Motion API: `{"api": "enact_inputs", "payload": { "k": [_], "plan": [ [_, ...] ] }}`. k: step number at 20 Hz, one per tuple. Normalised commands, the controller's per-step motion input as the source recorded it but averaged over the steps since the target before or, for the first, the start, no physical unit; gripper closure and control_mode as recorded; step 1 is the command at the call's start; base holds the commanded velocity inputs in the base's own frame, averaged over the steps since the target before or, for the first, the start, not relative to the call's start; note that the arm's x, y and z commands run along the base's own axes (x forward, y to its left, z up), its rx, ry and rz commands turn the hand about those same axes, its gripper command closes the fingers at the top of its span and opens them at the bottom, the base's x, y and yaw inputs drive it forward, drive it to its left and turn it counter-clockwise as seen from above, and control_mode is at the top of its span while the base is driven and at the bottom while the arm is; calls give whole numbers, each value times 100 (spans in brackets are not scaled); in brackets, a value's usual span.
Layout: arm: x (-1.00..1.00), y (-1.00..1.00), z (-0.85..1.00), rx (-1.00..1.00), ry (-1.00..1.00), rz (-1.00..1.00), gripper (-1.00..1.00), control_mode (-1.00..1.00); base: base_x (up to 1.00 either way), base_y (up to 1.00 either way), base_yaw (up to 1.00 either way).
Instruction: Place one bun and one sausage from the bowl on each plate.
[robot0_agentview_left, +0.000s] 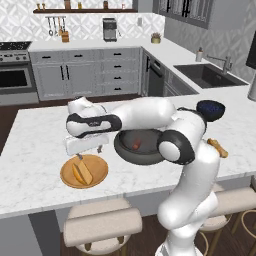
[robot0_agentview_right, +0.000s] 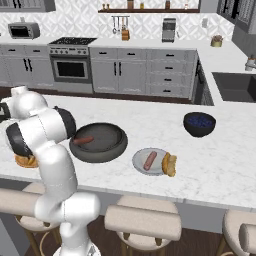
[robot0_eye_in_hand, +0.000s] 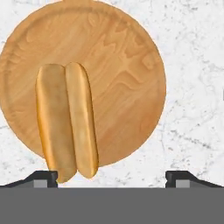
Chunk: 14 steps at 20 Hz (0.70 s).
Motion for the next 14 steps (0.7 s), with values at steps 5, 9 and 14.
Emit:
{"api": "enact_inputs", "payload": {
  "k": [5,9,14],
  "plan": [
    [-38,-100,75,0,-11,-27,-100,-100,0,0,0],
    [-43,-100,48,10,-5,-23,-100,-100,0,0,0],
    [-14,-100,31,4,-6,-26,-100,-100,0,0,0]
  ]
}}
